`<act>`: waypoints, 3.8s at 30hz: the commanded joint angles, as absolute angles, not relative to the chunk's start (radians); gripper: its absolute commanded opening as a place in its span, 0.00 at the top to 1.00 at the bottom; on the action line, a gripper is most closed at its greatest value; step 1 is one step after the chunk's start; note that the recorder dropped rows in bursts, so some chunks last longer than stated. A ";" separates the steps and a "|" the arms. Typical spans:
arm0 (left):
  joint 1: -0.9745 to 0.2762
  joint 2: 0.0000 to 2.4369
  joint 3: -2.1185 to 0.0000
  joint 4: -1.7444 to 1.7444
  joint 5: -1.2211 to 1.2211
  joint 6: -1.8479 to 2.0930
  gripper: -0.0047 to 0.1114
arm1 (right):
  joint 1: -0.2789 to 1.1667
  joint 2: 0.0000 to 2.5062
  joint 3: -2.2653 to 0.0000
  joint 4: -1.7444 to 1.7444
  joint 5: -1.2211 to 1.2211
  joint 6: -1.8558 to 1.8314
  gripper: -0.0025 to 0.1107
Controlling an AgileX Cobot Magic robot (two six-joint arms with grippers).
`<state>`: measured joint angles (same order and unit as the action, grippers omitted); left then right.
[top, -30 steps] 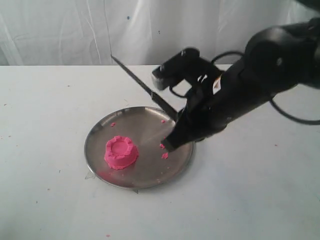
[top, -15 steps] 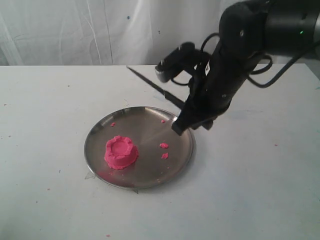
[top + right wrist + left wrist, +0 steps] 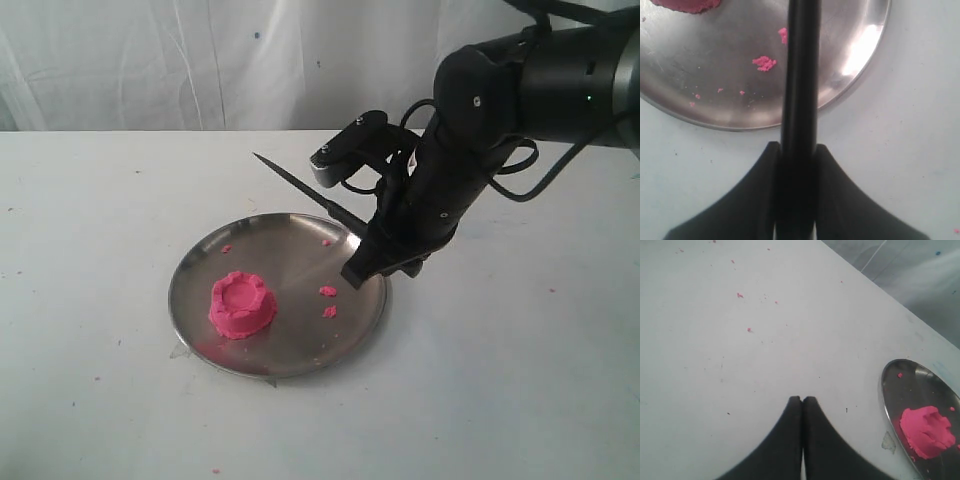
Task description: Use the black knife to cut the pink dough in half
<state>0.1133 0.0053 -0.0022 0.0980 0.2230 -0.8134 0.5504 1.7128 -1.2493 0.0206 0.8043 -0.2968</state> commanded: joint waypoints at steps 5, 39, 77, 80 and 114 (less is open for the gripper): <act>0.116 0.000 0.000 0.269 0.190 -0.489 0.96 | 0.546 1.701 -1.247 0.032 0.801 -0.300 0.98; 0.096 0.252 -0.246 0.168 0.394 0.206 0.96 | 0.546 1.701 -1.247 0.142 0.798 -0.313 0.98; -0.114 1.352 -0.653 -1.744 0.313 2.112 0.96 | 0.657 1.733 -1.243 0.169 0.929 -0.521 0.98; -0.114 1.463 -0.713 -1.744 0.363 2.054 0.96 | 0.657 1.762 -1.243 0.167 0.899 -0.521 0.98; -0.009 1.721 -0.887 -1.503 0.752 1.097 0.96 | 0.657 1.784 -1.243 0.178 0.890 -0.508 0.98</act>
